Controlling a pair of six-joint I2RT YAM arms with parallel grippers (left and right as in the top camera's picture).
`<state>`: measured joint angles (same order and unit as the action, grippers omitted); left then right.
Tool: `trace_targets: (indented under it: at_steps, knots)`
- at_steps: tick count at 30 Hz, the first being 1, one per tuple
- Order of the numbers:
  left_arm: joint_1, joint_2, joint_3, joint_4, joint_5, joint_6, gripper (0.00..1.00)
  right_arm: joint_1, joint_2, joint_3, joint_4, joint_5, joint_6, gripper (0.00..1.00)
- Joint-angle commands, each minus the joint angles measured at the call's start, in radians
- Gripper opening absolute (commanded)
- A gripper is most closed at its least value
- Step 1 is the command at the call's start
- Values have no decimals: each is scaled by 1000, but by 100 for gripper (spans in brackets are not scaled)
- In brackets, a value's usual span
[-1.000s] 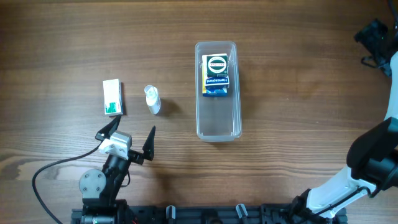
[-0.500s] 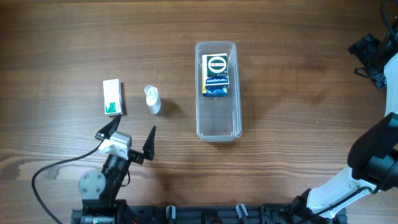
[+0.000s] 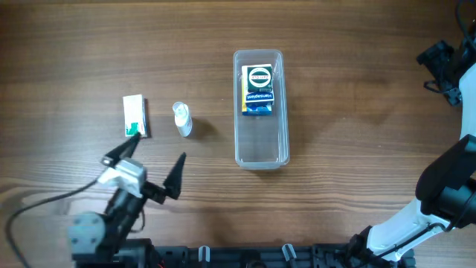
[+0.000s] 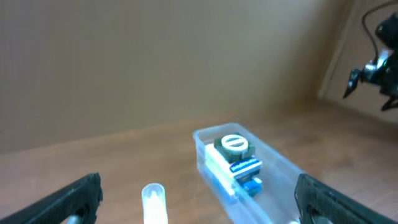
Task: Pack container
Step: 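Move the left gripper forward over the white-green ointment tube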
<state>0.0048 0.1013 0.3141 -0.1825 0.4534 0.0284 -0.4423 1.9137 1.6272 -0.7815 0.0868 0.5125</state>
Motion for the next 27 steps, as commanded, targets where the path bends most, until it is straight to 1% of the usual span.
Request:
trace_targets:
  at_steps: [1,3,7,8,9,11,12,13,14,16,17,21,25,27]
  knots:
    - [18,211,344,-263,-62,78,100,1,13,-3,4,-5,12,100]
    - [18,282,422,-307,-62,80,100,0,13,-3,4,-5,12,100]
    - [18,346,443,-290,-60,69,100,0,13,-3,4,-5,12,100]
    - [18,362,450,-299,-72,65,100,1,13,-3,4,-5,12,100]
    - [18,393,471,-322,-123,26,100,0,13,-3,4,-5,12,100]
    - [18,480,539,-406,-243,-59,100,1,13,-3,4,-5,12,100]
    - [22,552,602,-481,-307,-116,100,0,13,-3,4,-5,12,100]
    - [29,619,661,-555,-337,-140,100,0,13,-3,4,-5,12,100]
    - [38,690,722,-630,-355,-150,100,0,13,-3,4,-5,12,100]
    - [74,903,869,-784,-391,-149,100,0,13,-3,4,-5,12,100]
    - [86,978,902,-803,-403,-149,100,1,13,-3,4,-5,12,100]
    - [98,1197,915,-769,-402,-149,100,0,13,-3,4,-5,12,100]
    - [98,1345,915,-745,-403,-141,100,1,13,-3,4,-5,12,100]
    - [98,1370,915,-717,-403,-141,100,1,13,-3,4,-5,12,100]
